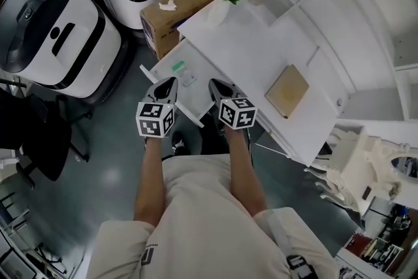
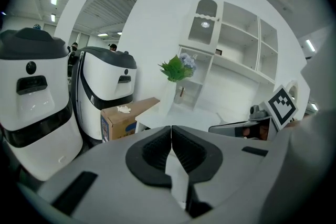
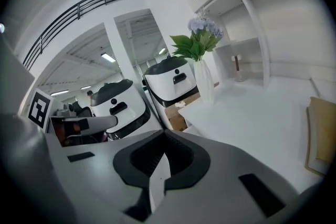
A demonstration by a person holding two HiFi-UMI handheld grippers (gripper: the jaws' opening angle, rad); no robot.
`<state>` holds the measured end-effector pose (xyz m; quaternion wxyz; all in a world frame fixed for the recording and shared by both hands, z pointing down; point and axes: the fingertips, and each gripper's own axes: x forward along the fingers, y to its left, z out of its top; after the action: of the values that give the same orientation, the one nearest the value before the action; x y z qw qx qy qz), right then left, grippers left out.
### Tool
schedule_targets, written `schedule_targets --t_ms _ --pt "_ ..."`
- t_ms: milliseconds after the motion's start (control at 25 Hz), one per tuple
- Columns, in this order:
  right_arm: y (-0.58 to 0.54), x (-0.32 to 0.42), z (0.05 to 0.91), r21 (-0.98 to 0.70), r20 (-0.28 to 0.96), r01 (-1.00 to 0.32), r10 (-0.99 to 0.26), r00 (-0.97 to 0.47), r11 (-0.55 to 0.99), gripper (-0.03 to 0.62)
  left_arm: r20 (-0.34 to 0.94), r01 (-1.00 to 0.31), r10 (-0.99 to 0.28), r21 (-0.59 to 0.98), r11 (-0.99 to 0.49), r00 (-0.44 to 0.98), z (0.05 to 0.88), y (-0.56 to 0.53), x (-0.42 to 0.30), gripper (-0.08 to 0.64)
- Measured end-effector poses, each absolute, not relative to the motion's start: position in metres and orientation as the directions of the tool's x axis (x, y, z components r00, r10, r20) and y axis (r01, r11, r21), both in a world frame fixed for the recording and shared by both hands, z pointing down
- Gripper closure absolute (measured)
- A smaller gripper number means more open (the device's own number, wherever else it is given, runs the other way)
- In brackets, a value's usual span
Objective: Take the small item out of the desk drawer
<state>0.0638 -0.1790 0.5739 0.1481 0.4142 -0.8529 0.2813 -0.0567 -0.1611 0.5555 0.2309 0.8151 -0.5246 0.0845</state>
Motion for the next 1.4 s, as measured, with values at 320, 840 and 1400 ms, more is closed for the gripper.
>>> schedule_targets --t_ms 320,840,1400 --pt "-0.224 0.025 0.615 -0.333 0.567 -0.736 -0.498 -0.656 0.59 0.568 0.457 -0.92 -0.806 0.288 -0.267 0.377 0.588 -0.184 -0.065 0.541" --pt "-0.253 -0.017 0.688 -0.259 0.709 -0.667 -0.331 -0.622 0.699 0.566 0.503 -0.942 -0.815 0.302 -0.146 0.288 0.607 -0.199 -0.085 0.542" --pt "-0.25 -0.027 0.755 -0.232 0.783 -0.625 -0.237 -0.574 0.745 0.518 0.506 -0.943 -0.827 0.321 -0.084 0.245 0.607 -0.197 -0.073 0.542"
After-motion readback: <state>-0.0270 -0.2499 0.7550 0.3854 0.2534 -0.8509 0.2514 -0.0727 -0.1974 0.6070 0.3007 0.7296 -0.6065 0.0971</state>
